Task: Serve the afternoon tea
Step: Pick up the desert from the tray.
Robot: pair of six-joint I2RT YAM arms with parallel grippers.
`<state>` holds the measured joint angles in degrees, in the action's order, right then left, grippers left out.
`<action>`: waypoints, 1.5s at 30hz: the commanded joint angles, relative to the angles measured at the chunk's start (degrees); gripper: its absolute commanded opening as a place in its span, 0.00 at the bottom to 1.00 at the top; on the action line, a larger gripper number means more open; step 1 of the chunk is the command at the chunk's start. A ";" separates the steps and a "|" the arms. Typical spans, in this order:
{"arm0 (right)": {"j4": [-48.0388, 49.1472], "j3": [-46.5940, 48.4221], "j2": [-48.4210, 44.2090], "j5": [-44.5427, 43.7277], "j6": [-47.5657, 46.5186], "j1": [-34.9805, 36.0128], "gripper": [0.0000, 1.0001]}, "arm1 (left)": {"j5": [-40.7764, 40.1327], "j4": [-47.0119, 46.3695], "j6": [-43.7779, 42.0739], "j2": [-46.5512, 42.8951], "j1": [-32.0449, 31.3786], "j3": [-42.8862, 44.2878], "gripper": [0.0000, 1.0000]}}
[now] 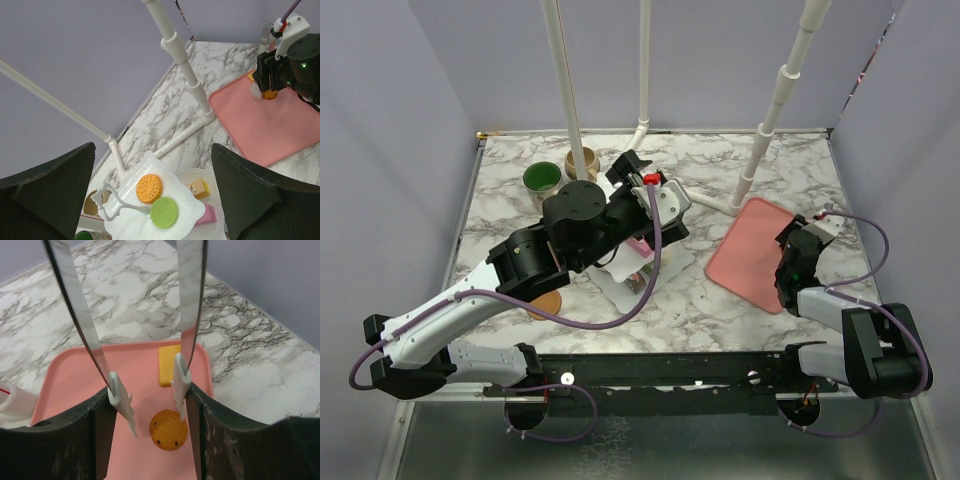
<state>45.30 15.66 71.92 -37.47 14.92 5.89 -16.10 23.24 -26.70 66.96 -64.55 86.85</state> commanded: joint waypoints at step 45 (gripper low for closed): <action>-13.12 1.65 -8.26 -0.52 -4.39 4.37 0.37 | -0.97 -0.21 0.24 -1.99 0.22 2.06 0.99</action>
<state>33.58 16.91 66.83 -38.06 11.86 9.47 -16.10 23.20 -26.61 65.78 -64.55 87.37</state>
